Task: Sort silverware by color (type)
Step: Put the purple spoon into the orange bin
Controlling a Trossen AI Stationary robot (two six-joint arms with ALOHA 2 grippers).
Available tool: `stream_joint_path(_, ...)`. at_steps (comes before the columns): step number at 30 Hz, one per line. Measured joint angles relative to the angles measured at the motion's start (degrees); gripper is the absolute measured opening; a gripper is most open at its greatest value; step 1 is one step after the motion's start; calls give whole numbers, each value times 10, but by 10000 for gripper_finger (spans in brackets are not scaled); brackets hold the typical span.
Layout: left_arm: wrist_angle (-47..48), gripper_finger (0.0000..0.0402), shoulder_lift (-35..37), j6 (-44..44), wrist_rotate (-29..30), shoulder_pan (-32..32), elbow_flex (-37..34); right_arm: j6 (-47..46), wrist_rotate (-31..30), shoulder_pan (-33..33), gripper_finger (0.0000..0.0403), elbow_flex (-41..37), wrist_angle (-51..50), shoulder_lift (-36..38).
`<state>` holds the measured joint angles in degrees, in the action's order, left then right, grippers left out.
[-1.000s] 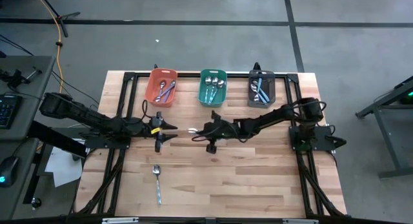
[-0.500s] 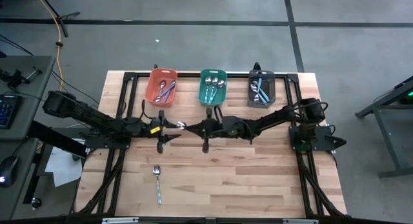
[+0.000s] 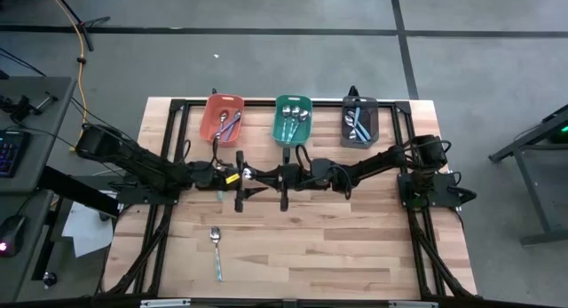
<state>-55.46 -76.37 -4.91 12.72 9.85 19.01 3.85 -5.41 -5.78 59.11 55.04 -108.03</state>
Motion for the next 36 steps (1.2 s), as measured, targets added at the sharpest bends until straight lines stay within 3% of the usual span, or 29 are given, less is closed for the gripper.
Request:
stream_joint_path(9,-43,181,-26,-24,-4,-1,7,11,0,-2,0,0,7,0)
stream_joint_path(18,-45,50,-25,-51,-13,-2,7,30,3,-2,0,0,9,0)
stream_joint_path(26,-43,48,-25,-53,-16,-1,7,35,-3,-3,18,0,6,0)
stream_joint_path(36,-39,48,-24,-54,20,-2,7,40,-62,-3,95,0,-17,18)
